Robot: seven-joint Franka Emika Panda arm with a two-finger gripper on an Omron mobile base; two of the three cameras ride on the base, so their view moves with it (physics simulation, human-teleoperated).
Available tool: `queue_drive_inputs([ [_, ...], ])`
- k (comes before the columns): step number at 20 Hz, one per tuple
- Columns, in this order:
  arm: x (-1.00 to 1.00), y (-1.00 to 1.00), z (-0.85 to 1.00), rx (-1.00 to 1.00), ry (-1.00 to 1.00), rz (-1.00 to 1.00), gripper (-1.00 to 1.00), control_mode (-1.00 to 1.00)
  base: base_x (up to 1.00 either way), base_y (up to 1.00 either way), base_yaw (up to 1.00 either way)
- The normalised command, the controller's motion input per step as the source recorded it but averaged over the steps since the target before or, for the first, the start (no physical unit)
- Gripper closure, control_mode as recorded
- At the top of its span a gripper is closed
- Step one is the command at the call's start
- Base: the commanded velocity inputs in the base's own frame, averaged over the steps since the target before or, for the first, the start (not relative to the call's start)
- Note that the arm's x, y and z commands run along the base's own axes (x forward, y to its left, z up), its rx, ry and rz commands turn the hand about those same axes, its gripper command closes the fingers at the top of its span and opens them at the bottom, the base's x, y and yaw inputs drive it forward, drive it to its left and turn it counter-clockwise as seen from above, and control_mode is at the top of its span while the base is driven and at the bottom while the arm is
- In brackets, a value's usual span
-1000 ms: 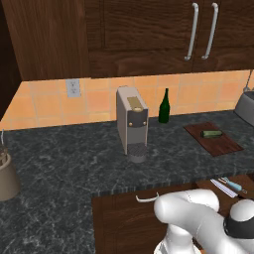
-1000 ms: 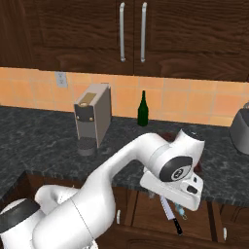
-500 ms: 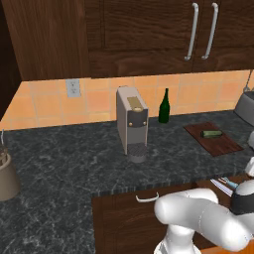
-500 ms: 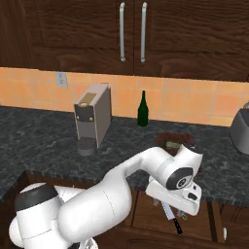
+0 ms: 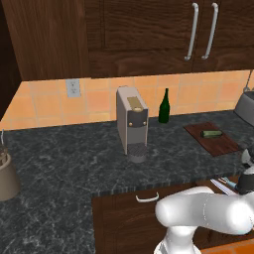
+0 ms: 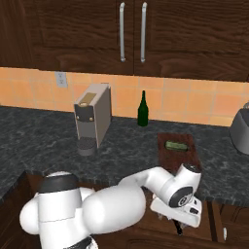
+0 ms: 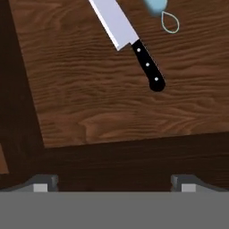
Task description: Place the appropriate cutting tool for cutting the cucumber skin on the cutting board.
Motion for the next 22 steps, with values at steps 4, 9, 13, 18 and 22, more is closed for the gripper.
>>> queue_drive_inputs([
  [4, 0.06, -0.30, -0.44, 0.02, 0.00, 0.07, -1.00, -1.00, 0.00, 0.00, 0.00],
  [9, 0.07, -0.23, -0.40, 0.00, 0.00, 0.06, -1.00, -1.00, 0.00, 0.00, 0.00],
  [13, -0.01, -0.01, -0.23, 0.00, 0.03, 0.02, -1.00, -1.00, 0.00, 0.00, 0.00],
  [18, -0.22, 0.00, -0.07, 0.00, 0.08, 0.01, -1.00, -1.00, 0.00, 0.00, 0.00],
  [22, -0.56, 0.00, -0.04, 0.01, 0.08, 0.01, -1.00, -1.00, 0.00, 0.00, 0.00],
])
